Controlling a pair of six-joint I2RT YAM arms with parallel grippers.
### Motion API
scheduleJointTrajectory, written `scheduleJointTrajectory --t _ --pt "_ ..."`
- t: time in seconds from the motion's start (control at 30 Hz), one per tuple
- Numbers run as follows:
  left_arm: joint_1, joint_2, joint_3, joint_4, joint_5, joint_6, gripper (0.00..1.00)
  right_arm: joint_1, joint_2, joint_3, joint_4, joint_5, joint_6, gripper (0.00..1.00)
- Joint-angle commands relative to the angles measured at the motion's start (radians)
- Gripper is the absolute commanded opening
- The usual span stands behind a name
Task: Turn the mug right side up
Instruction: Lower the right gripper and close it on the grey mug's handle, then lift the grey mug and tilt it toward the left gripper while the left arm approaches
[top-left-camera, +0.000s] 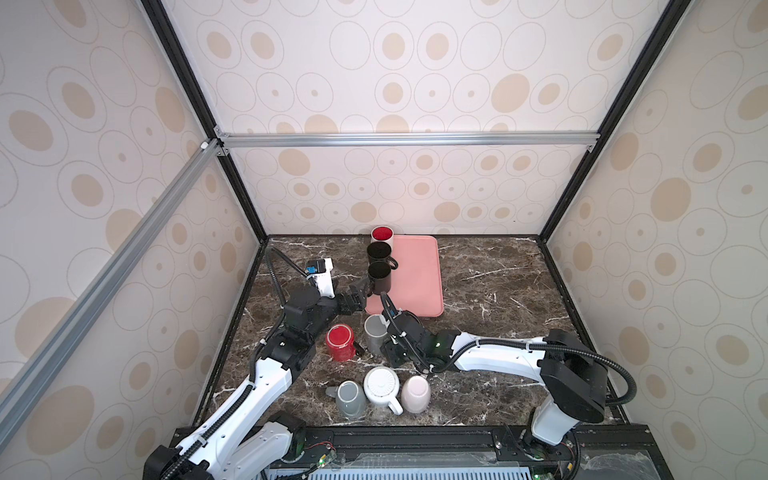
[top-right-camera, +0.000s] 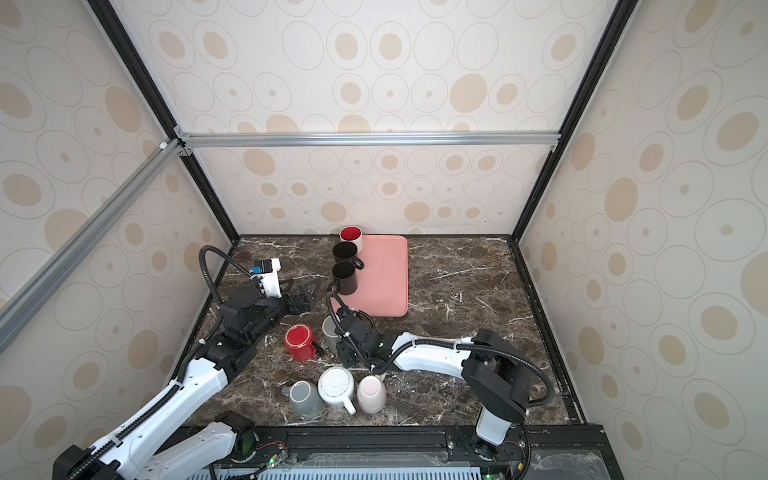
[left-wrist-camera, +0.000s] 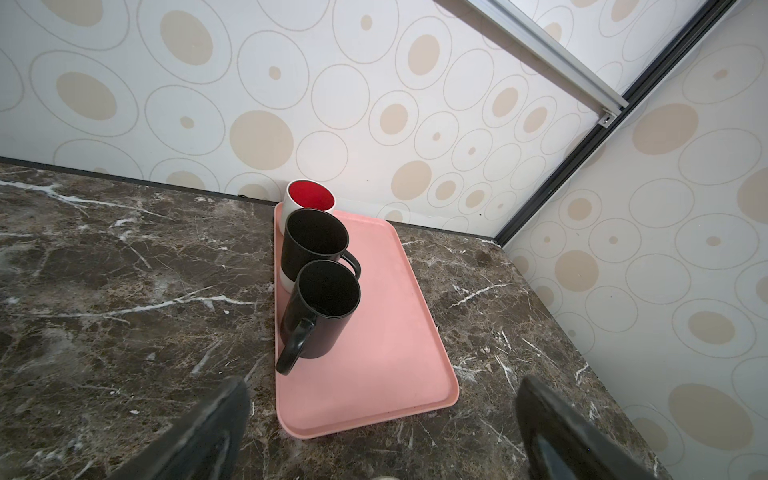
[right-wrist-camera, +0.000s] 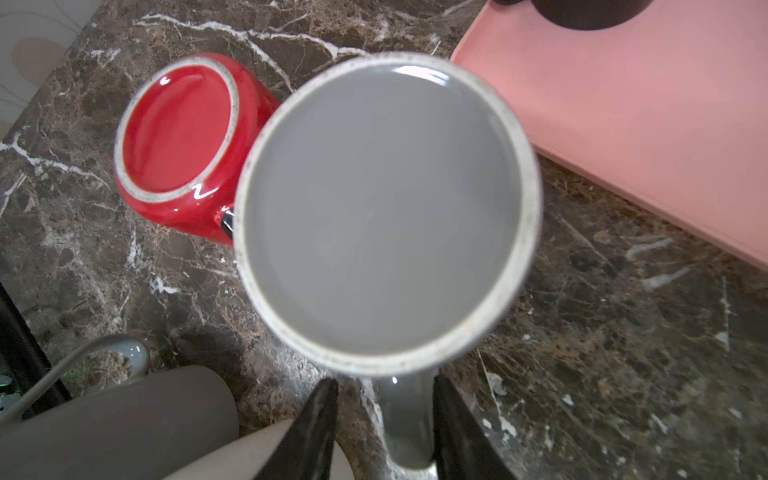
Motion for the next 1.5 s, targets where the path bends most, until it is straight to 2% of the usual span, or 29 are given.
scheduleJointTrajectory --t 0.0,0.33,0.6,0.77,0.9,1.1,1.27,1.47 --pt "0.000 0.003 0.029 0.007 0.014 -0.007 0.99 -0.003 0.029 0.023 -0.004 -0.006 -0.027 0.34" --pt "-0.001 0.005 0.025 0.015 0.038 -0.007 0.99 -0.002 0.013 -0.021 0.021 0.038 -0.065 0.00" --pt "-0.001 0.015 0.019 0.044 0.058 -0.024 0.99 -0.010 -0.122 -0.129 0.103 0.110 -0.098 0.00" --pt "-0.001 0.011 0.010 0.054 0.044 -0.034 0.99 -0.067 -0.259 -0.210 0.166 0.089 -0.099 0.00" --pt "0.000 0.015 -0.006 0.100 0.085 -0.057 0.99 -0.102 -0.363 -0.241 0.159 0.082 -0.105 0.00" --pt "0.000 0.038 -0.051 0.221 0.130 -0.132 0.99 -0.206 -0.496 -0.255 0.184 0.009 -0.089 0.00" --pt "-0.003 0.084 -0.063 0.304 0.255 -0.191 0.98 -0.286 -0.556 -0.235 0.255 -0.087 -0.077 0.00" --pt "-0.017 0.109 -0.121 0.515 0.400 -0.268 0.95 -0.390 -0.591 -0.230 0.444 -0.210 0.019 0.00"
